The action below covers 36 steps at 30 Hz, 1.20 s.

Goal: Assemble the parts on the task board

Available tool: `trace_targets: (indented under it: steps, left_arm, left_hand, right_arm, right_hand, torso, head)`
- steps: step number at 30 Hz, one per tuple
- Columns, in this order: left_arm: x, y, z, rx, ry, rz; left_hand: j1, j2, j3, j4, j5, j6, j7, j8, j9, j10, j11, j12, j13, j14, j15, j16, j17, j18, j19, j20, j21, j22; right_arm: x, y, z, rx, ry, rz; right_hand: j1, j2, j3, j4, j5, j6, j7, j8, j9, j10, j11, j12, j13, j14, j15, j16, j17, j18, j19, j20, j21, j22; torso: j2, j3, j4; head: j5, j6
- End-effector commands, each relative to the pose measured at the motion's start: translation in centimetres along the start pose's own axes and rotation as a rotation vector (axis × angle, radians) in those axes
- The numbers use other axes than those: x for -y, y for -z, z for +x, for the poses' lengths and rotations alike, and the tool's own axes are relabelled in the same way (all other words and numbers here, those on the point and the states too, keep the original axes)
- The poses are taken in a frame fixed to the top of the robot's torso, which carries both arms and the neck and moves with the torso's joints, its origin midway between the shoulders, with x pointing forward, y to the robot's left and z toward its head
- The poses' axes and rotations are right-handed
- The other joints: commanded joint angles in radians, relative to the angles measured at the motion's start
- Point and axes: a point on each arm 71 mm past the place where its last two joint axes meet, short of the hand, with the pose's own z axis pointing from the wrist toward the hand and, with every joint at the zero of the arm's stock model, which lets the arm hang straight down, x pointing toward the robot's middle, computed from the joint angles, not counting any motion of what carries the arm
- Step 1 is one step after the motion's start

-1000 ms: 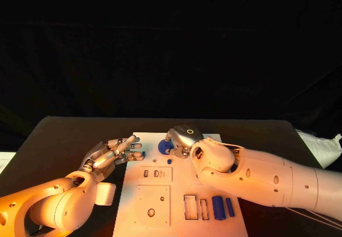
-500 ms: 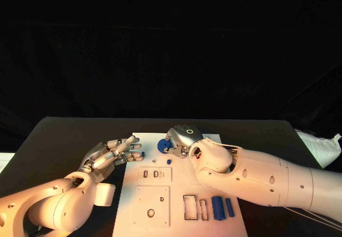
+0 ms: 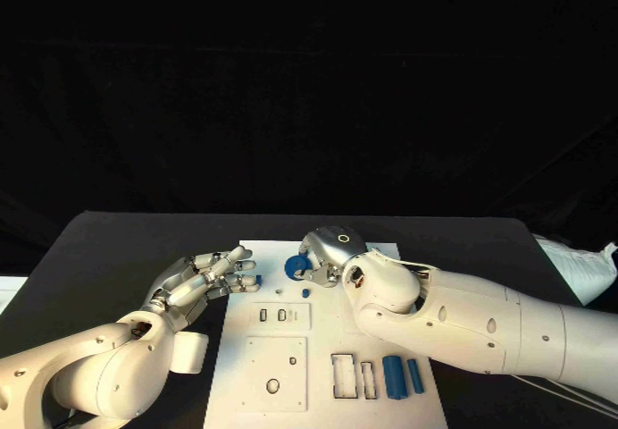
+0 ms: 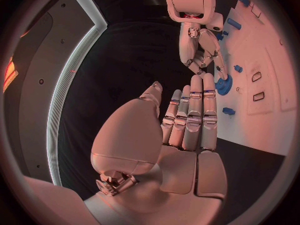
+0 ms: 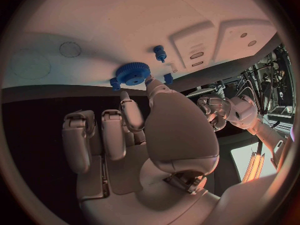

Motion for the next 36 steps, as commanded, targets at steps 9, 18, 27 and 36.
trace_targets:
  steps: [9,18,27,36]
  left_arm:
    - [0.1,0.0,0.2,-0.02,0.01,0.005]
    - [0.2,0.1,-0.1,-0.014,0.007,0.006]
    - [0.1,-0.1,-0.3,-0.012,0.006,0.007]
    - [-0.3,-0.5,-0.5,-0.007,0.006,0.004]
  left_hand:
    - [0.009,0.002,0.002,-0.007,-0.003,0.0,0.007,-0.003,-0.001,-0.002,0.002,-0.006,-0.001,-0.003,0.003,-0.003,0.001,0.001,0.002,0.005,0.004,0.001]
    - [0.009,0.003,0.002,-0.008,-0.003,0.0,0.007,-0.004,-0.001,-0.002,0.002,-0.006,-0.001,-0.003,0.003,-0.005,0.002,0.001,0.001,0.005,0.004,0.001]
    - [0.009,0.003,0.002,-0.008,-0.003,0.0,0.007,-0.004,-0.001,-0.002,0.002,-0.006,-0.001,-0.003,0.003,-0.005,0.003,0.001,0.001,0.005,0.004,0.002]
    - [0.011,0.004,0.003,-0.009,-0.003,0.001,0.006,-0.004,0.0,-0.001,0.001,-0.006,-0.001,-0.002,0.003,-0.006,0.004,0.001,0.001,0.005,0.005,0.002]
  right_arm:
    - [0.3,0.3,-0.1,0.006,-0.035,0.004]
    - [4.5,2.8,-2.2,0.072,-0.282,-0.148]
    - [12.3,6.3,-3.5,0.04,-0.442,-0.122]
    - [17.8,8.9,-3.1,0.02,-0.429,-0.017]
  right_hand:
    - [-0.057,0.021,0.011,0.005,0.03,0.014,-0.005,0.001,0.005,0.006,0.0,0.018,0.014,0.067,0.005,0.007,0.063,-0.006,0.08,0.009,0.0,0.232]
    - [-0.001,0.014,0.038,-0.023,0.057,-0.01,0.0,-0.004,0.0,-0.002,0.003,0.011,0.014,0.067,0.007,0.008,0.067,-0.002,0.066,0.01,-0.007,0.214]
    - [0.092,-0.005,0.044,-0.089,0.115,0.015,-0.002,0.002,0.005,-0.004,0.0,0.019,0.021,0.069,0.006,0.015,0.084,-0.001,0.064,0.009,-0.009,0.212]
    - [0.1,-0.016,0.035,-0.099,0.114,0.014,-0.002,-0.001,0.005,-0.004,0.0,0.019,0.022,0.07,0.005,0.017,0.088,-0.001,0.065,0.009,-0.009,0.213]
  torso:
    - [0.0,0.0004,0.0004]
    - [-0.004,-0.0004,-0.0087]
    - [-0.017,0.0057,-0.0307]
    - [-0.025,0.0141,-0.0402]
  head:
    - [0.002,0.0]
    - [0.004,0.003]
    - [0.012,0.005]
    - [0.003,0.004]
